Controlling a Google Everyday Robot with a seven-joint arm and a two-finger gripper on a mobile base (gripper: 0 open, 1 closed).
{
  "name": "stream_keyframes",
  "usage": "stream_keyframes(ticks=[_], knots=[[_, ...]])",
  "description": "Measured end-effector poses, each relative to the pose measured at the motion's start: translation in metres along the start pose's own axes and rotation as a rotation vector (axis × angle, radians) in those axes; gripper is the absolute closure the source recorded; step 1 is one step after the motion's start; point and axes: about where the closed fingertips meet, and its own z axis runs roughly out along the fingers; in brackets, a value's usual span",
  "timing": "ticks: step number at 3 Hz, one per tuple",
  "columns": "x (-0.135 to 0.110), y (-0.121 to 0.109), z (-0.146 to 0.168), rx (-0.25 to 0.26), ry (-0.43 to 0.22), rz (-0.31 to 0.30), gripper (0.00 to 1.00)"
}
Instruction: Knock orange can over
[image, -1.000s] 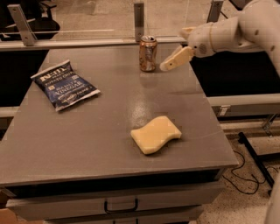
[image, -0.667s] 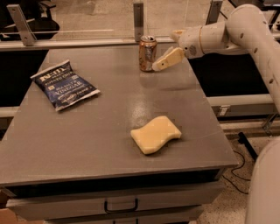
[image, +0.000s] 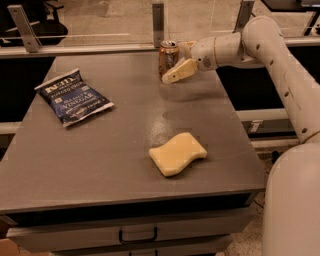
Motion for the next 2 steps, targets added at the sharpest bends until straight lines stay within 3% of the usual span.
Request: stream_keyframes(ticks=[1, 2], knots=[[-0.021, 0.036, 0.012, -0.123, -0.053, -0.009, 0.0], [-0.059, 0.084, 0.018, -0.273, -0.129, -0.044, 0.0]])
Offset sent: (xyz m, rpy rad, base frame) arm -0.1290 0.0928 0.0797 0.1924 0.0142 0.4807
